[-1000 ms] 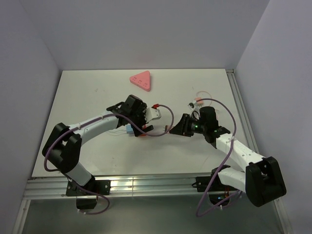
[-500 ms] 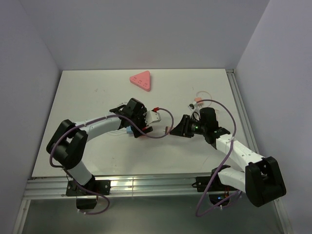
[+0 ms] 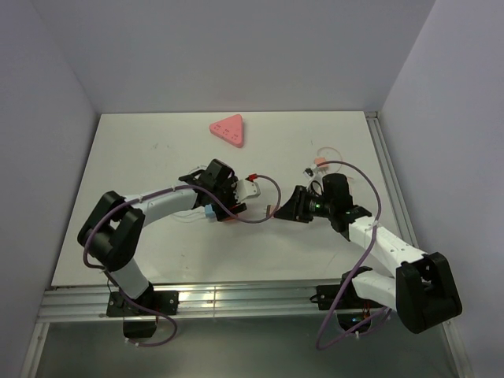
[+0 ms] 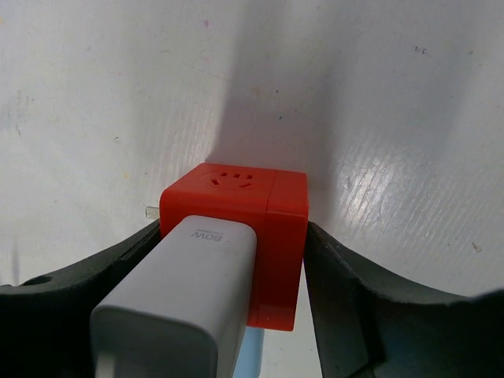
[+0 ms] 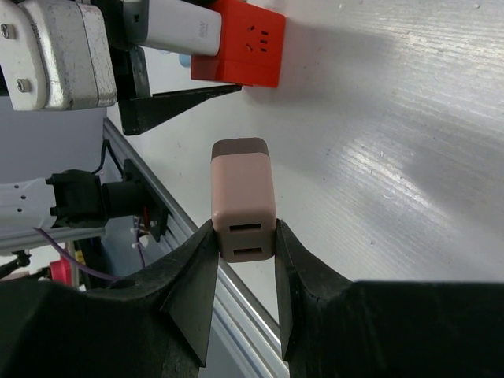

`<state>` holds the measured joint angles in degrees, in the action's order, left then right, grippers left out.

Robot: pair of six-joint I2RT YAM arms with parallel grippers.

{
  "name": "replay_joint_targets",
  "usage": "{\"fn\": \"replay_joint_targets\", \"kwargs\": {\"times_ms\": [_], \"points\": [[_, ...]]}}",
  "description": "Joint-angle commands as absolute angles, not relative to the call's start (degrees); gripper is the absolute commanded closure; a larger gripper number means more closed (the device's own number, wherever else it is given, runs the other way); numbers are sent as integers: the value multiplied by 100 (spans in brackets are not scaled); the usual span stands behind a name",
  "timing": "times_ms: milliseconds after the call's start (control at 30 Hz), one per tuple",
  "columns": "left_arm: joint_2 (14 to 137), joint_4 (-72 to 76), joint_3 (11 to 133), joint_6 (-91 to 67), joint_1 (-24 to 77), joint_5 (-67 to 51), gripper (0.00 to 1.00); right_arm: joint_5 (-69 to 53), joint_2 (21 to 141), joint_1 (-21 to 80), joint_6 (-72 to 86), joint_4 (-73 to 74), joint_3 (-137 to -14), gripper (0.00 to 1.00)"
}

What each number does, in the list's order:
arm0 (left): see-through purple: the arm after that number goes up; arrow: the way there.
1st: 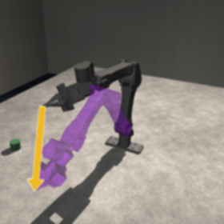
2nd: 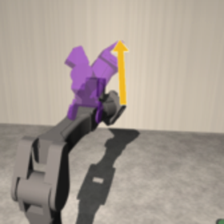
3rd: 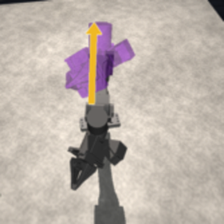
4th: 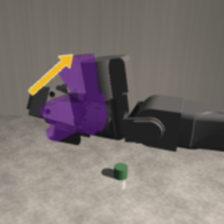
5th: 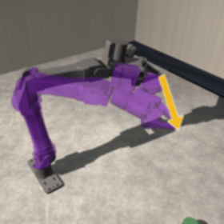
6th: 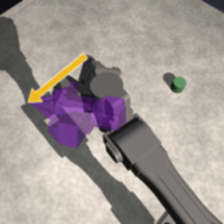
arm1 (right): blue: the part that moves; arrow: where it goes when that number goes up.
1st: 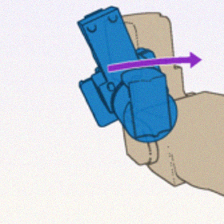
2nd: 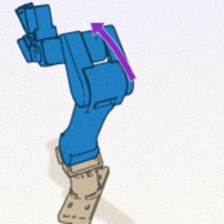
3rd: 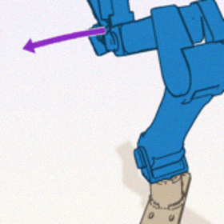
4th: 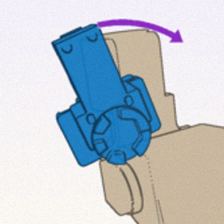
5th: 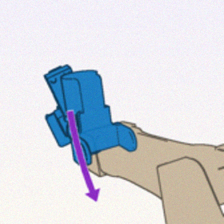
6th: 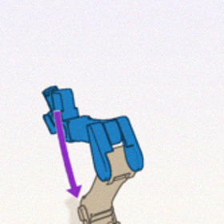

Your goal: Insert the plug

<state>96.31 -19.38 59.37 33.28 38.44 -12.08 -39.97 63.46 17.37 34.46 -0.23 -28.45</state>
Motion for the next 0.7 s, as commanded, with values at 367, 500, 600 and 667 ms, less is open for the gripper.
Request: {"fn": "replay_joint_targets", "kwargs": {"times_ms": [367,500,600,667], "points": [[6883,-563,4492,2128,4148,-2399,100,-4852,6232,2363,3463,288,-3207,100],[6671,-791,4518,2013,4525,-2269,100,-4650,5644,2707,3428,966,-3462,100],[6364,-730,4360,2022,5000,-1943,100,-4422,5248,2812,3454,1458,-3717,100],[6144,-721,4298,2021,5255,-1672,100,-4482,5203,2874,3655,1398,-3788,100]]}}
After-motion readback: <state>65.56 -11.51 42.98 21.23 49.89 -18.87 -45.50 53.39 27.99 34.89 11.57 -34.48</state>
